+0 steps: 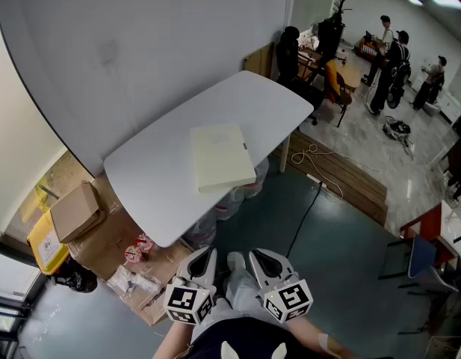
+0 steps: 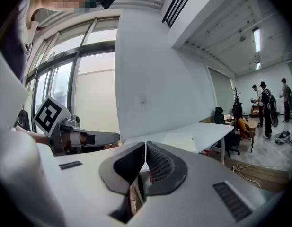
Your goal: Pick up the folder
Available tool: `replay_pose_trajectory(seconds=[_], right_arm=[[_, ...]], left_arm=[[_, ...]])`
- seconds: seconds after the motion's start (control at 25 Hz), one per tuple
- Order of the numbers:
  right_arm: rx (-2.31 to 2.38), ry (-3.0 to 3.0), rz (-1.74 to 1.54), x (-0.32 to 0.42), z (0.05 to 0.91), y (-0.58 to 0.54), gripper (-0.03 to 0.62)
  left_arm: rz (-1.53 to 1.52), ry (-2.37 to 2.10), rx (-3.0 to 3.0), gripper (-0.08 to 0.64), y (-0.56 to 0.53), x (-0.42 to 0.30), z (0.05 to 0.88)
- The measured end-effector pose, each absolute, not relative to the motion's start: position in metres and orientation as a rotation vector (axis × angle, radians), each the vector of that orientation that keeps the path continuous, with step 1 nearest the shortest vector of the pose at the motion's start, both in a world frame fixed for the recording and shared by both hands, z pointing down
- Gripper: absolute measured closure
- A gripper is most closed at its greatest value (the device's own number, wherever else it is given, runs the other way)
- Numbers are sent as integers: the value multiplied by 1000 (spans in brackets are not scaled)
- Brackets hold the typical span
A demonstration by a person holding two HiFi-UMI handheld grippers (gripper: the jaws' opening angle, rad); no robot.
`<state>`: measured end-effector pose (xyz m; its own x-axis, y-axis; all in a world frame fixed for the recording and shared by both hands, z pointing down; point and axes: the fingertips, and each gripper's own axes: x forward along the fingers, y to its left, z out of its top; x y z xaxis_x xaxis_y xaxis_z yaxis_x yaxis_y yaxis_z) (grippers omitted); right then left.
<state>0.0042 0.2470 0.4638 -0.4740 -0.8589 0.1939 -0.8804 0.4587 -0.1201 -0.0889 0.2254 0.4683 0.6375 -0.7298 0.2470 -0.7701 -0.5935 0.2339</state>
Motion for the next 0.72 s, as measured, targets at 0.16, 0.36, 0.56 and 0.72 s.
replay_pose_trajectory(seconds=[0.16, 0.36, 0.56, 0.72], right_arm=[[1544, -2591, 303, 1, 466, 248, 577], [1543, -2598, 283, -3, 459, 248, 577], [1559, -2593, 267, 0, 456, 244, 577], [1568, -2591, 262, 2, 454, 239, 577]], left_arm=[[140, -1212, 2568, 555, 224, -89, 464], [125, -1244, 2557, 555, 216, -99, 462], [103, -1258, 2555, 555, 210, -102, 457], [112, -1252, 2551, 555, 206, -100, 461]])
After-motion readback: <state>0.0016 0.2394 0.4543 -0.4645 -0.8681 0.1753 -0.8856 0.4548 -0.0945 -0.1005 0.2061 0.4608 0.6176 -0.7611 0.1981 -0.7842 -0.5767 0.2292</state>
